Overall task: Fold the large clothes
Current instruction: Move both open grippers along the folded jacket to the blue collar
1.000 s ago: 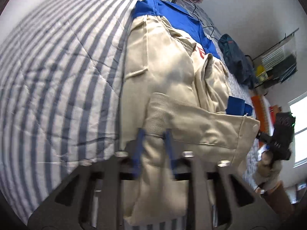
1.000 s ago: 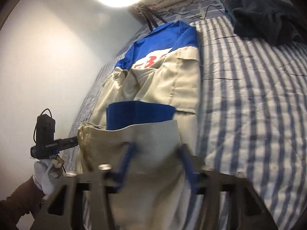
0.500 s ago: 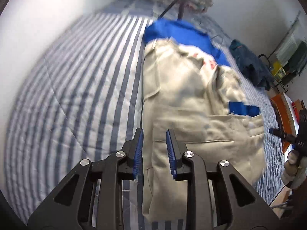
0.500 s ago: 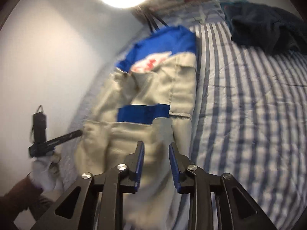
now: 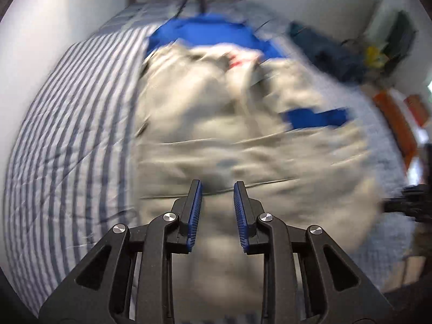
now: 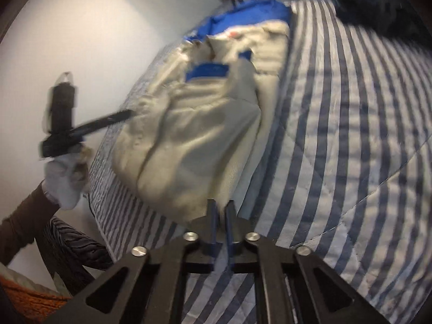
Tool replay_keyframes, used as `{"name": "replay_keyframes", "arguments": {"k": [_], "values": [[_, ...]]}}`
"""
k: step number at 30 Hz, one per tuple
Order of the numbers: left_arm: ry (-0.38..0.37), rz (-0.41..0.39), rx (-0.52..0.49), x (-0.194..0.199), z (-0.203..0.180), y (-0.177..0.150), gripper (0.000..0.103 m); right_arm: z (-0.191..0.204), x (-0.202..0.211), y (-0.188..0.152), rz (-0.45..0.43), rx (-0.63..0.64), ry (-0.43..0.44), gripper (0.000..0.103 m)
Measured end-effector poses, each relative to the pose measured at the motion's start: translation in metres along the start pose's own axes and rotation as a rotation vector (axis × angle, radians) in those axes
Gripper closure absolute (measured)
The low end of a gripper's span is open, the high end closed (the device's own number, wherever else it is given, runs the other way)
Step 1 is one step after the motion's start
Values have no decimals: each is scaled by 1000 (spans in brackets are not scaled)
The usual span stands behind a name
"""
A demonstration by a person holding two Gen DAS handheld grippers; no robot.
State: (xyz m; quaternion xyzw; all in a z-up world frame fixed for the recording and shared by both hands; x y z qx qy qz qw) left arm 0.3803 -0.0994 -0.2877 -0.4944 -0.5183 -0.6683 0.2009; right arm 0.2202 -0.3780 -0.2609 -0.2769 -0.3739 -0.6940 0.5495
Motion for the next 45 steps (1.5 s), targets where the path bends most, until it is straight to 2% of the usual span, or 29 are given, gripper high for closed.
{"name": "replay_keyframes", "arguments": {"k": [1, 2, 3, 5, 7, 10, 12, 13, 15, 17, 20, 21, 23, 26, 28, 32, 35, 38, 40, 45], "values": [[-17, 11, 29, -9, 3, -4, 78, -8, -8, -5, 13, -2, -54, 103], [-20, -9, 31, -9, 4, -4, 78, -13, -17, -10, 41, 2, -95, 103], [-10, -5, 4, -10, 3, -2, 78, -15, -21, -14, 63, 5, -106, 103], [1, -1, -23, -6, 2, 1, 78, -13, -14, -10, 50, 11, -116, 103], [-32, -24, 3, 3, 6, 1, 78, -5, 4, 3, -15, 25, -121, 100], [-85, -85, 53, 25, 13, 3, 78, 26, 31, 22, -136, 137, -122, 95], [-90, -116, 51, 34, 17, 6, 78, 49, 31, 34, -195, 207, -104, 77], [-84, -128, 51, 38, 19, 8, 78, 56, 28, 39, -211, 230, -95, 75], [-74, -136, 57, 38, 23, 12, 77, 71, 14, 53, -226, 276, -96, 75], [-86, -129, 82, 34, 28, 13, 78, 79, -4, 65, -230, 303, -136, 75], [-62, -96, 89, 15, 39, 14, 78, 60, -34, 89, -217, 295, -274, 76], [-63, -76, 89, 5, 41, 12, 78, 52, -40, 89, -212, 282, -291, 82], [-64, -42, 67, -13, 41, 8, 76, 33, -53, 96, -182, 211, -284, 83], [-54, -62, 30, -19, 40, 9, 76, 19, -70, 95, -158, 171, -295, 85], [-78, -43, 68, -19, 44, 10, 75, 20, -71, 94, -166, 189, -324, 85], [-89, -61, 97, 1, 45, 16, 75, 29, -51, 95, -164, 143, -316, 82], [-74, -113, 60, 34, 43, 26, 75, 43, -20, 94, -209, 112, -257, 69], [-54, -173, 57, 67, 50, 38, 71, 55, 18, 104, -336, 112, -228, 50], [-53, -212, 66, 89, 57, 49, 68, 65, 44, 112, -409, 119, -212, 49], [-23, -276, 51, 132, 80, 90, 66, 85, 92, 139, -499, 147, -219, 49]]}}
Point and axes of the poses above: each gripper's, at about its wrist camera, not at the fingertips, and x roughly against the way its jaws point, z to its left, y to its top, the point moved 9 cm from there along -x, roughly the way its jaws point, and after that the axes turned 15 degrees about -x, right-handed, at the moved point
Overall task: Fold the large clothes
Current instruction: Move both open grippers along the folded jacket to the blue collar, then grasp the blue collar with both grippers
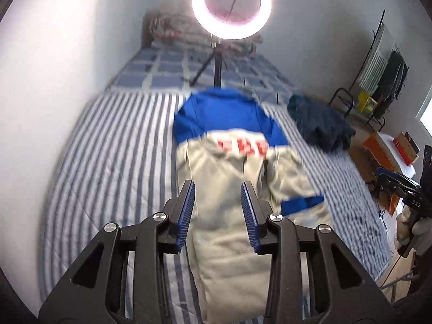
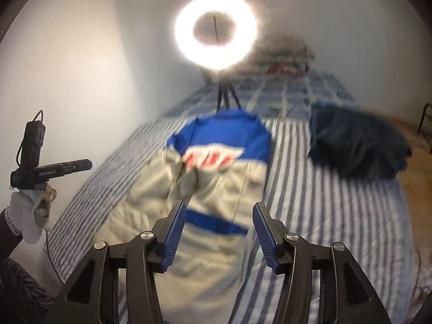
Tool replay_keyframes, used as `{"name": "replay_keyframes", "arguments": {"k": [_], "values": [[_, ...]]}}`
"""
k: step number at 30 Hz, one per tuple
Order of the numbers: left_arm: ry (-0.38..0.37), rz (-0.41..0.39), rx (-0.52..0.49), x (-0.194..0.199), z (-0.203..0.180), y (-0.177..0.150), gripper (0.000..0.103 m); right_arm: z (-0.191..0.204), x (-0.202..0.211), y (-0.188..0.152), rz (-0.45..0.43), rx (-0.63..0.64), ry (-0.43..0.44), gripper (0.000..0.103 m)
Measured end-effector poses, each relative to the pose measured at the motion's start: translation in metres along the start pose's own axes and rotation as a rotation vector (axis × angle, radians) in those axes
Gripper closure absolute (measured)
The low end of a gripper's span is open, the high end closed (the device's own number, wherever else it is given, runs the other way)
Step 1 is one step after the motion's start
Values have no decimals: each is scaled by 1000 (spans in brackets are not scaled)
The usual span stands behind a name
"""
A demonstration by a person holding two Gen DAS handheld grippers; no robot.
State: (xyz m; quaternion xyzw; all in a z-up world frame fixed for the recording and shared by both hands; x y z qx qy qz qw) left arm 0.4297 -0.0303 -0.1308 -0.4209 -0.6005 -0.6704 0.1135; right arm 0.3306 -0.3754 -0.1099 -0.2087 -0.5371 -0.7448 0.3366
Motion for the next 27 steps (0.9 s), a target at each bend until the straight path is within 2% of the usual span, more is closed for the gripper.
{"name": "replay_keyframes", "arguments": {"k": [1, 6, 11, 15, 18, 27], "values": [[-3, -7, 2, 4, 4, 10, 63, 0, 4, 10, -10, 0, 2, 49], [38, -37, -41, 4, 21, 52, 63, 2, 9, 54, -59, 4, -26, 46], [49, -43, -59, -20, 38, 84, 63, 3, -15, 87, -60, 39, -58, 45], [29, -27, -54, -56, 48, 102, 61, -3, -48, 109, -46, 21, -56, 45], [16, -10, -41, -90, 58, 114, 54, -9, -81, 122, -21, 26, -60, 45], [-28, 74, 5, -200, 86, 131, 54, -17, -193, 132, 87, 102, -72, 45]]}}
Point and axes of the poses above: each gripper's, at about its wrist camera, not at the fingertips, and x roughly against the way its jaws point, z to its left, y to its top, the point moved 9 cm from there along -x, roughly the way its jaws point, and after that the axes turned 15 degrees about -x, right-handed, at the moved point
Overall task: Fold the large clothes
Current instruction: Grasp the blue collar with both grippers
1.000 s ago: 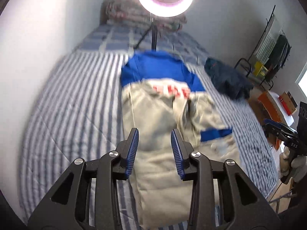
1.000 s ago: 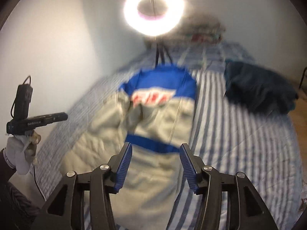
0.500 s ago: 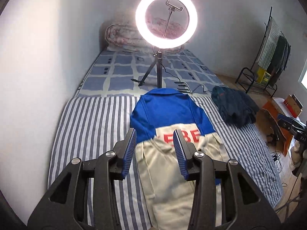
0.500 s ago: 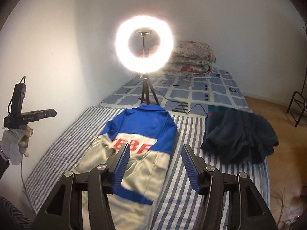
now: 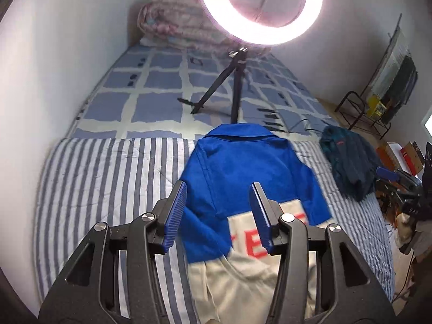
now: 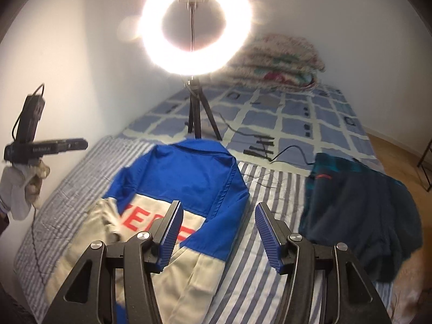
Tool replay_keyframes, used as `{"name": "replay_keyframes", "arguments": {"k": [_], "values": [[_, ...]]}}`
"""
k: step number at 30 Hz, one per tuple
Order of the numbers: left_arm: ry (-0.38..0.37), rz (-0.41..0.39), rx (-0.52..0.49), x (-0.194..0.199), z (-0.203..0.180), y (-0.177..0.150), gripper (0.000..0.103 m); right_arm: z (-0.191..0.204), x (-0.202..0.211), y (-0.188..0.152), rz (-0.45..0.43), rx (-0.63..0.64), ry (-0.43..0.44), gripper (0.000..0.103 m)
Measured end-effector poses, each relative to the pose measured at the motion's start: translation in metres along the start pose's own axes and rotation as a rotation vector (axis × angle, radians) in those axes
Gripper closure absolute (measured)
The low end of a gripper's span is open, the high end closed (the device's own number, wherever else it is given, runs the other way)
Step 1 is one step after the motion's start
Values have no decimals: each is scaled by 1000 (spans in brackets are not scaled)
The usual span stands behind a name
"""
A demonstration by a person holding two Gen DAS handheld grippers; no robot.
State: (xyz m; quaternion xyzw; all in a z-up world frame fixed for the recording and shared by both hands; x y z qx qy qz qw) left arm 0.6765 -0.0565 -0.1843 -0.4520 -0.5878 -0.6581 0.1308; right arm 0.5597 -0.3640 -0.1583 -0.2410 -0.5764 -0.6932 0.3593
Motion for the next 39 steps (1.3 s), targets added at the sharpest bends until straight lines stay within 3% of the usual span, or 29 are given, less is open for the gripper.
{"name": "replay_keyframes", "arguments": {"k": [9, 12, 19, 20, 22, 26, 30, 35, 39], "values": [[-53, 91, 62, -90, 29, 7, 54, -18, -103, 11, 94, -8, 4, 47], [-61, 122, 51, -118, 36, 6, 54, -28, -133, 16, 123, -45, 28, 54], [-66, 199, 4, -172, 32, -3, 54, -43, -187, 18, 165, -61, 26, 54], [-59, 208, -6, -178, 30, -4, 56, -43, -194, 17, 171, -63, 29, 54], [-44, 221, -21, -185, 26, -5, 72, -40, -204, 17, 181, -70, 47, 56], [-12, 223, -77, -189, 15, -3, 91, -28, -216, 11, 198, -60, 71, 68], [39, 197, -121, -184, 8, 0, 100, -18, -214, 8, 184, -24, 50, 95], [56, 116, -128, -157, -3, 12, 102, -9, -193, 18, 123, -23, 15, 101], [27, 60, -118, -129, -15, 23, 102, 4, -162, 29, 62, -16, 28, 101]]}}
Point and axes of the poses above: each gripper's, at about its wrist camera, not at the fingertips, and x roughly against the way its jaws point, z to its left, y to its top, the point moved 9 cm from there along -x, roughly the way its jaws point, and after that the axes turned 15 degrees about -x, right-handed, at the moved point
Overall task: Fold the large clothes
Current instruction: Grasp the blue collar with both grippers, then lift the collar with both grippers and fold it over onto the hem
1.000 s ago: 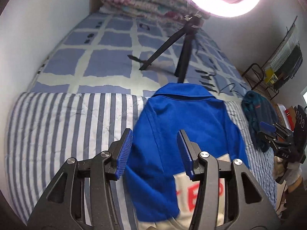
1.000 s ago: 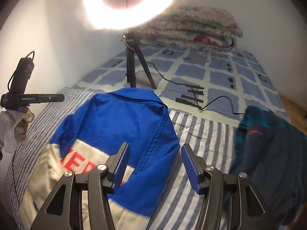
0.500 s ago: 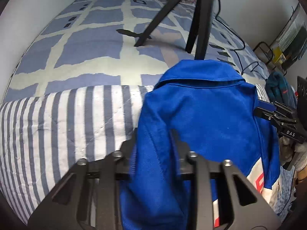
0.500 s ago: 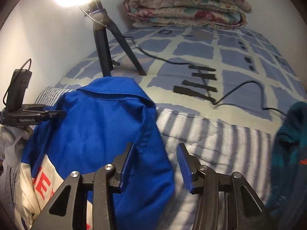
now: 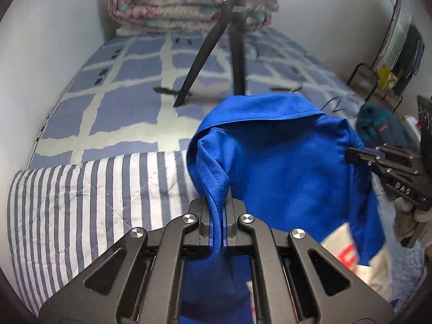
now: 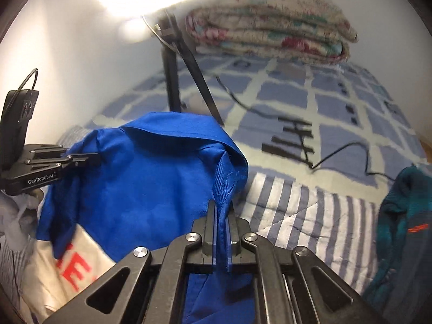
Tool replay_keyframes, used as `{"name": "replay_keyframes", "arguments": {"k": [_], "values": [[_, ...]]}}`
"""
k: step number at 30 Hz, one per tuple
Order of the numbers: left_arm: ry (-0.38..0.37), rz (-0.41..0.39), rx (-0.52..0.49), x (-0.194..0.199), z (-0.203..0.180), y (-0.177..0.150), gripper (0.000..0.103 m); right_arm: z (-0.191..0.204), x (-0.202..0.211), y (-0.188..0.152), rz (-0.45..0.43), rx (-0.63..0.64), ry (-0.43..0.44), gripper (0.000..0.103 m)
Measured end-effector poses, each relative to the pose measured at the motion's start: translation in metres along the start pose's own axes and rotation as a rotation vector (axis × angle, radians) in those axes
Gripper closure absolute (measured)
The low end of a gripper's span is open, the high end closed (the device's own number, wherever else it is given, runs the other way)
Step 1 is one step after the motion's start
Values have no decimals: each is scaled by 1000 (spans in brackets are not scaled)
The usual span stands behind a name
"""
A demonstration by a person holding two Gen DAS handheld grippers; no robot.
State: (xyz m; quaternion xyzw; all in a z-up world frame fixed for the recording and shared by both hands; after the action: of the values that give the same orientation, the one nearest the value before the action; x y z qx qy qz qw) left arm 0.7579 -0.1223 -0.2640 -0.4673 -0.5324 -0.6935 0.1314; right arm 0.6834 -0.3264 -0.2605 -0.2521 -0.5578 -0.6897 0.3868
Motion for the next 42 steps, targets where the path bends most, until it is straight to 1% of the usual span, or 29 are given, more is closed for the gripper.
{"name": "replay_keyframes", "arguments": {"k": [4, 6, 11, 15, 18, 21, 24, 27, 31, 35, 36, 39, 42], "values": [[-36, -57, -15, 35, -16, 5, 102, 11, 33, 4, -41, 5, 19, 101], [-41, -77, -27, 50, -23, 5, 102, 17, 52, 3, -58, 15, 29, 101], [-60, -118, -20, 94, -36, -4, 102, 29, 93, -8, -86, 30, 44, 102], [-48, -142, -40, 129, -48, -17, 102, 39, 131, -25, -107, 33, 67, 102], [-55, -151, -56, 154, -63, -30, 102, 44, 157, -40, -116, 41, 78, 102], [-77, -165, -40, 180, -79, -45, 102, 47, 182, -59, -121, 36, 89, 102], [-73, -175, -42, 204, -94, -61, 102, 50, 208, -84, -123, 43, 96, 102], [-70, -181, -40, 224, -106, -79, 102, 48, 225, -105, -126, 45, 100, 102], [-79, -184, -25, 248, -122, -112, 102, 52, 254, -144, -130, 66, 105, 102], [-66, -155, -62, 262, -144, -155, 102, 50, 277, -185, -126, 74, 99, 102], [-69, -139, -62, 264, -151, -170, 102, 50, 281, -194, -122, 70, 97, 102], [-91, -97, -35, 263, -163, -206, 102, 48, 287, -240, -89, 65, 87, 102], [-94, -58, -38, 260, -179, -244, 102, 43, 284, -283, -47, 66, 58, 102]]}}
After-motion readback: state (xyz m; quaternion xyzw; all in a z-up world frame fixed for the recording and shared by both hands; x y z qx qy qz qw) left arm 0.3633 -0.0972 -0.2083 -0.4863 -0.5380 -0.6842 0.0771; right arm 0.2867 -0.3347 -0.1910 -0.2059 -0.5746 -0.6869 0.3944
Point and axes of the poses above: each gripper's, at about its wrist camera, not at the fingertips, and x roughly against the way its jaws point, z to its left, y to its top, the point moved 9 cm from there along -x, roughly the way its jaws point, and after that the axes turned 15 degrees about -x, right-handed, at the moved point
